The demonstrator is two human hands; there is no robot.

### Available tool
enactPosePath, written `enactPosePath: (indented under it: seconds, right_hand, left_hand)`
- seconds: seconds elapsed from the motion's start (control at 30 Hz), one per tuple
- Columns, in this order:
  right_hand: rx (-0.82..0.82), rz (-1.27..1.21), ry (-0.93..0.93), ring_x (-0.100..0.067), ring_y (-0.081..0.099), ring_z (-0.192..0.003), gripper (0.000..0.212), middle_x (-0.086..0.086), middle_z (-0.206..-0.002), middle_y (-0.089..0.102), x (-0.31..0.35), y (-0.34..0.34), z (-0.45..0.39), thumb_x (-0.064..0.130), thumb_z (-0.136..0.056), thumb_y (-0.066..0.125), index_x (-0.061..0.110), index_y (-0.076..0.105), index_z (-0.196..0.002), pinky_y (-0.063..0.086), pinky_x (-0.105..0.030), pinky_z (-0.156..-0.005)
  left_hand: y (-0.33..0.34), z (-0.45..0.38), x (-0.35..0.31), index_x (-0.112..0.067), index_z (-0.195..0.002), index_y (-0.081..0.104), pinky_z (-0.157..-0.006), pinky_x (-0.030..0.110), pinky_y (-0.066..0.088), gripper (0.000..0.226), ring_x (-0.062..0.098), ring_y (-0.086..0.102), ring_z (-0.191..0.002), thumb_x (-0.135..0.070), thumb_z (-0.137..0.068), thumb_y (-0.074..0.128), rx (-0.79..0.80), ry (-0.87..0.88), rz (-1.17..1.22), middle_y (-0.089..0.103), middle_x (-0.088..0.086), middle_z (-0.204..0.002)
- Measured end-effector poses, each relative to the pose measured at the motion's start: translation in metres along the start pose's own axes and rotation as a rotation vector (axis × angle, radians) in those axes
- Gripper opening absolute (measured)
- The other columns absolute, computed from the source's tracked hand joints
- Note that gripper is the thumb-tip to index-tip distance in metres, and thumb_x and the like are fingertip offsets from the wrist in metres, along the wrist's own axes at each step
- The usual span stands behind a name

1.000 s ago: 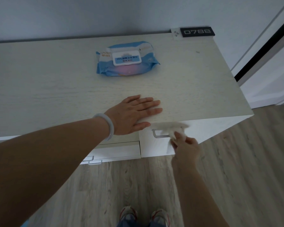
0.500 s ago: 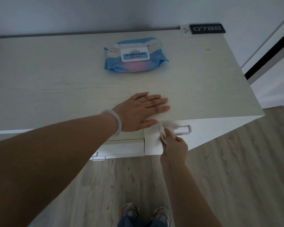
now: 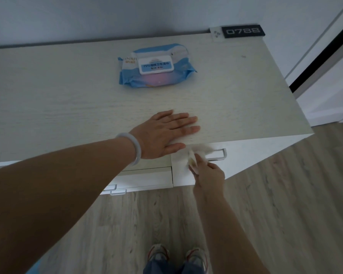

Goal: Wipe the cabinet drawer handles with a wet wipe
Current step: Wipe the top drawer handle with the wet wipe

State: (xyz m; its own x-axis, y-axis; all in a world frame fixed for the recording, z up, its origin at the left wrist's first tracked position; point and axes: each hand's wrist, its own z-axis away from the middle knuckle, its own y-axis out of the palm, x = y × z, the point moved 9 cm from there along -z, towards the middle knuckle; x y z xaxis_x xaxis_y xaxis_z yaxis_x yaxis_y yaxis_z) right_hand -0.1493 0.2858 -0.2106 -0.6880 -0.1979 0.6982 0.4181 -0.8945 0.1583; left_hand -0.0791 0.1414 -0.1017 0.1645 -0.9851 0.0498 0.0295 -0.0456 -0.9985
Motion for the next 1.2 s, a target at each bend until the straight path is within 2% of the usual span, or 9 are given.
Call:
enactPosePath:
  seconds: [0.13, 0.23, 0.33, 0.5, 0.67, 0.87, 1.0, 1.13, 1.2]
  right_hand:
    - [-0.071, -0.023, -0.085, -0.012, 0.068, -0.077, 0.027, -0.006, -0.082, 0.066, 0.017, -0.021, -0.004, 0.017, -0.083, 0.074, -0.001, 0.063, -0.100, 0.055, -0.027, -0.081]
    - [-0.053, 0.037, -0.050, -0.014, 0.070, -0.086, 0.027, -0.001, -0.089, 0.071, 0.003, 0.003, 0.004, 0.022, -0.079, 0.077, 0.009, 0.063, -0.099, 0.054, -0.029, -0.081]
    - [-0.022, -0.069, 0.021, -0.014, 0.069, -0.088, 0.019, 0.004, -0.090, 0.072, -0.005, 0.025, 0.011, 0.013, -0.078, 0.077, 0.018, 0.066, -0.093, 0.054, -0.031, -0.086]
    - [0.123, -0.222, 0.118, -0.018, 0.071, -0.090, 0.020, -0.002, -0.091, 0.075, -0.003, 0.031, 0.014, 0.000, -0.080, 0.073, 0.008, 0.067, -0.097, 0.053, -0.036, -0.093]
    - [0.207, -0.139, 0.124, -0.018, 0.070, -0.094, 0.017, -0.006, -0.099, 0.074, 0.007, 0.020, 0.009, -0.003, -0.084, 0.067, 0.002, 0.066, -0.101, 0.053, -0.034, -0.091]
    - [0.078, 0.000, 0.016, -0.018, 0.068, -0.089, 0.007, -0.010, -0.095, 0.070, 0.039, -0.028, -0.012, -0.002, -0.082, 0.069, 0.000, 0.065, -0.089, 0.054, -0.028, -0.086]
    - [0.021, 0.142, -0.070, -0.010, 0.063, -0.074, 0.006, -0.003, -0.081, 0.066, 0.059, -0.038, -0.017, 0.002, -0.082, 0.071, 0.003, 0.066, -0.084, 0.053, -0.024, -0.082]
    - [-0.037, 0.235, -0.169, -0.010, 0.059, -0.066, 0.007, -0.001, -0.071, 0.062, 0.071, -0.045, -0.024, 0.009, -0.079, 0.074, 0.007, 0.068, -0.081, 0.048, -0.023, -0.067]
    - [-0.080, 0.260, -0.250, -0.012, 0.054, -0.065, 0.010, 0.002, -0.067, 0.059, 0.077, -0.046, -0.025, 0.008, -0.076, 0.076, 0.011, 0.066, -0.076, 0.044, -0.024, -0.064]
  left_hand:
    - [-0.001, 0.001, 0.001, -0.032, -0.155, 0.013, -0.121, 0.043, 0.014, 0.057, 0.013, 0.011, -0.150, -0.051, -0.102, 0.020, -0.016, -0.003, 0.014, 0.012, -0.007, -0.163]
    - [0.001, 0.001, 0.001, -0.032, -0.155, 0.014, -0.121, 0.042, 0.014, 0.057, 0.012, 0.012, -0.150, -0.052, -0.102, 0.019, -0.016, -0.002, 0.011, 0.012, -0.008, -0.163]
    - [0.000, 0.000, 0.000, -0.032, -0.155, 0.014, -0.122, 0.041, 0.013, 0.057, 0.012, 0.012, -0.150, -0.052, -0.101, 0.019, -0.019, -0.004, 0.013, 0.012, -0.008, -0.163]
    - [0.001, 0.001, 0.002, -0.033, -0.155, 0.014, -0.122, 0.041, 0.013, 0.057, 0.012, 0.012, -0.150, -0.051, -0.102, 0.022, -0.028, -0.004, -0.002, 0.013, -0.008, -0.163]
    - [0.000, 0.001, 0.000, -0.032, -0.155, 0.014, -0.122, 0.041, 0.013, 0.056, 0.012, 0.012, -0.150, -0.050, -0.102, 0.024, -0.034, -0.001, 0.001, 0.012, -0.008, -0.163]
    - [-0.003, 0.001, 0.000, -0.031, -0.155, 0.019, -0.121, 0.042, 0.015, 0.056, 0.014, 0.016, -0.149, -0.049, -0.102, 0.025, -0.052, 0.007, 0.026, 0.016, -0.007, -0.162]
    - [-0.001, 0.001, 0.001, -0.031, -0.155, 0.016, -0.121, 0.041, 0.014, 0.056, 0.013, 0.014, -0.150, -0.050, -0.102, 0.024, -0.046, 0.003, 0.016, 0.014, -0.007, -0.163]
    - [-0.002, 0.001, 0.001, -0.031, -0.155, 0.017, -0.121, 0.041, 0.014, 0.056, 0.014, 0.016, -0.149, -0.049, -0.102, 0.025, -0.056, 0.005, 0.018, 0.015, -0.007, -0.162]
    - [-0.003, 0.001, 0.000, -0.031, -0.155, 0.018, -0.121, 0.041, 0.015, 0.056, 0.014, 0.017, -0.149, -0.049, -0.102, 0.025, -0.058, 0.006, 0.016, 0.016, -0.007, -0.162]
